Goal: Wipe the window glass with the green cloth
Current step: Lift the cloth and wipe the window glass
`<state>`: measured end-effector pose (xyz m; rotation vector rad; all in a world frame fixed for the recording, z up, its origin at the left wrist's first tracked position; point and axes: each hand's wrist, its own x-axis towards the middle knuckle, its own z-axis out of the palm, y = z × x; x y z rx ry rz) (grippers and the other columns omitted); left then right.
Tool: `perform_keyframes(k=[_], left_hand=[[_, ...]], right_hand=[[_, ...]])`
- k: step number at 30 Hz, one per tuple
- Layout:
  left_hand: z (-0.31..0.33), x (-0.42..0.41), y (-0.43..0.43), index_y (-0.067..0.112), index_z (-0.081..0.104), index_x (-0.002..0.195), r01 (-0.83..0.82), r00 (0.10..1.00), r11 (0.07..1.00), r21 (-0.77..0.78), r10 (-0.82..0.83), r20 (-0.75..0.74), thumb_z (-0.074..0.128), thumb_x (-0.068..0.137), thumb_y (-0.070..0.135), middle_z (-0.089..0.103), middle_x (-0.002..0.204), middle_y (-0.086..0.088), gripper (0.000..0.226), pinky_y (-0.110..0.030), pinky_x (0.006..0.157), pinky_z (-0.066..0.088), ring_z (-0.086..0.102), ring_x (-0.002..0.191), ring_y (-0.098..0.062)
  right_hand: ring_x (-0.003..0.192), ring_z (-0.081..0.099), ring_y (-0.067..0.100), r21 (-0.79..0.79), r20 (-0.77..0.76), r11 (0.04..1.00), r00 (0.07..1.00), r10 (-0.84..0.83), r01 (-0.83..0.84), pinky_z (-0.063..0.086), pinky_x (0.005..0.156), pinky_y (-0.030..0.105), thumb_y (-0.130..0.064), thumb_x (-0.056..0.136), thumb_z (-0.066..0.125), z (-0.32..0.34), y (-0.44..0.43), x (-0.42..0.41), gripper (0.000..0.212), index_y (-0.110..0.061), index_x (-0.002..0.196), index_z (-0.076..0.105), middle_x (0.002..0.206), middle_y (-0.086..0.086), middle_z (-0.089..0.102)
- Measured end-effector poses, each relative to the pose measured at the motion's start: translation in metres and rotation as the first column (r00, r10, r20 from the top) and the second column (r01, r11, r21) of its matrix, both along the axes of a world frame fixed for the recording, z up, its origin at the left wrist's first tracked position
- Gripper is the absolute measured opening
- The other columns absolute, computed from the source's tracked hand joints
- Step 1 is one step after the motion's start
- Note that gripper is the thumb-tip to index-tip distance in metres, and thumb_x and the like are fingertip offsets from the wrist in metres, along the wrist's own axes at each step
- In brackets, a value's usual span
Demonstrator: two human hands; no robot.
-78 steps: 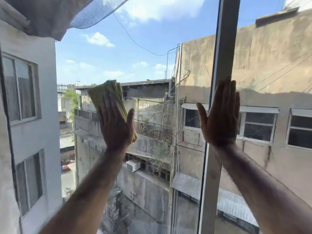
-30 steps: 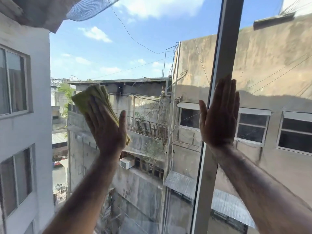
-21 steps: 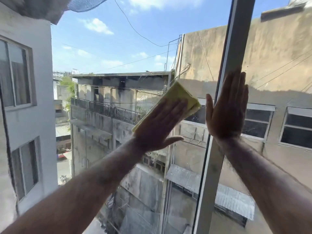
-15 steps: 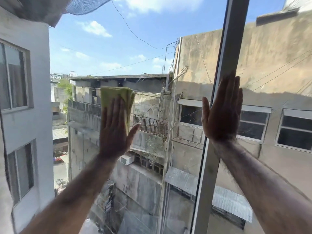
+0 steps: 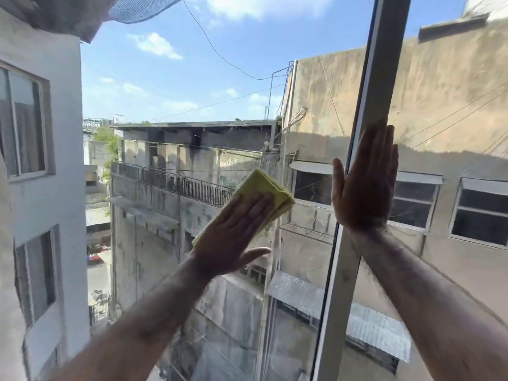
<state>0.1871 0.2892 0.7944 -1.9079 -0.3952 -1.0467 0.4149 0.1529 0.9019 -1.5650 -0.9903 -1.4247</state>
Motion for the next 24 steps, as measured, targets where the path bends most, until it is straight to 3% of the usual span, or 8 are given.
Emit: perform_keyframes(k=[4, 7, 10, 13, 15, 17, 21, 24], left_hand=[[0.026, -0.043, 0.019, -0.002, 0.018, 0.162, 0.016, 0.797, 0.929, -0.370, 0.211, 0.566, 0.021, 0.103, 0.067, 0.018, 0.172, -0.023, 0.091, -0.055, 0.132, 0.017, 0.016, 0.162, -0.035], [0.089, -0.024, 0.010, 0.000, 0.015, 0.163, 0.122, 0.665, 0.903, -0.412, 0.233, 0.709, 0.014, 0.101, 0.070, 0.017, 0.173, -0.022, 0.093, -0.055, 0.132, 0.016, 0.014, 0.163, -0.033], [0.113, 0.019, -0.010, -0.001, 0.019, 0.163, 0.046, 0.811, 0.953, -0.300, 0.140, 0.568, 0.021, 0.102, 0.068, 0.019, 0.173, -0.021, 0.092, -0.055, 0.131, 0.017, 0.016, 0.162, -0.033], [0.072, 0.059, -0.026, 0.001, 0.026, 0.162, 0.038, 0.989, 0.997, -0.070, -0.028, 0.146, 0.036, 0.104, 0.069, 0.024, 0.172, -0.019, 0.090, -0.055, 0.129, 0.026, 0.019, 0.161, -0.034], [0.031, 0.054, -0.025, 0.004, 0.026, 0.162, 0.018, 0.995, 1.000, 0.011, -0.017, -0.095, 0.037, 0.104, 0.070, 0.025, 0.171, -0.016, 0.089, -0.054, 0.126, 0.032, 0.022, 0.161, -0.032], [-0.001, 0.026, -0.013, 0.006, 0.025, 0.163, -0.009, 0.990, 0.999, 0.051, 0.016, -0.142, 0.038, 0.104, 0.068, 0.026, 0.171, -0.015, 0.087, -0.055, 0.124, 0.037, 0.024, 0.160, -0.031], [-0.007, -0.038, 0.018, 0.001, 0.023, 0.162, -0.048, 0.945, 0.980, -0.193, 0.107, 0.309, 0.042, 0.104, 0.064, 0.026, 0.170, -0.022, 0.087, -0.059, 0.127, 0.029, 0.024, 0.160, -0.036], [0.057, -0.046, 0.021, 0.003, 0.010, 0.164, 0.100, 0.688, 0.883, -0.458, 0.271, 0.673, 0.012, 0.101, 0.072, 0.013, 0.174, -0.020, 0.094, -0.056, 0.132, 0.015, 0.011, 0.163, -0.033]], right_hand=[[0.165, 0.012, 0.034, -0.004, -0.001, 1.000, 1.000, 0.004, -0.004, 0.018, 0.135, 0.051, -0.052, 0.112, 0.026, 0.000, 0.000, 0.000, 0.076, 0.002, 0.165, 0.014, 0.175, 0.022, 0.013], [0.165, 0.012, 0.034, 0.000, 0.007, 0.999, 0.999, 0.036, -0.036, 0.016, 0.135, 0.050, -0.060, 0.110, 0.026, 0.000, -0.001, 0.000, 0.084, 0.002, 0.165, 0.015, 0.175, 0.022, 0.013], [0.165, 0.011, 0.034, -0.014, 0.019, 0.999, 0.999, 0.039, -0.038, 0.015, 0.135, 0.050, -0.066, 0.106, 0.023, 0.001, -0.002, 0.001, 0.091, 0.003, 0.165, 0.014, 0.175, 0.023, 0.011], [0.165, 0.011, 0.034, -0.016, 0.016, 1.000, 1.000, 0.027, -0.026, 0.015, 0.135, 0.050, -0.068, 0.106, 0.023, 0.001, -0.003, -0.001, 0.092, 0.003, 0.165, 0.014, 0.175, 0.022, 0.012], [0.165, 0.011, 0.034, -0.016, 0.008, 1.000, 1.000, 0.015, -0.015, 0.015, 0.135, 0.050, -0.067, 0.106, 0.024, 0.000, -0.003, -0.001, 0.092, 0.002, 0.165, 0.014, 0.175, 0.022, 0.012], [0.165, 0.011, 0.034, -0.016, 0.007, 0.999, 1.000, 0.029, -0.028, 0.016, 0.135, 0.051, -0.067, 0.106, 0.025, 0.001, -0.003, 0.000, 0.092, 0.002, 0.165, 0.014, 0.175, 0.022, 0.011], [0.165, 0.010, 0.034, -0.018, 0.008, 0.998, 0.998, 0.055, -0.054, 0.014, 0.135, 0.050, -0.067, 0.105, 0.025, 0.001, -0.003, 0.000, 0.093, 0.002, 0.165, 0.013, 0.176, 0.022, 0.010], [0.165, 0.011, 0.034, -0.013, 0.010, 0.998, 0.998, 0.055, -0.055, 0.015, 0.135, 0.050, -0.068, 0.105, 0.023, 0.000, -0.002, 0.000, 0.093, 0.003, 0.165, 0.014, 0.175, 0.022, 0.011]])
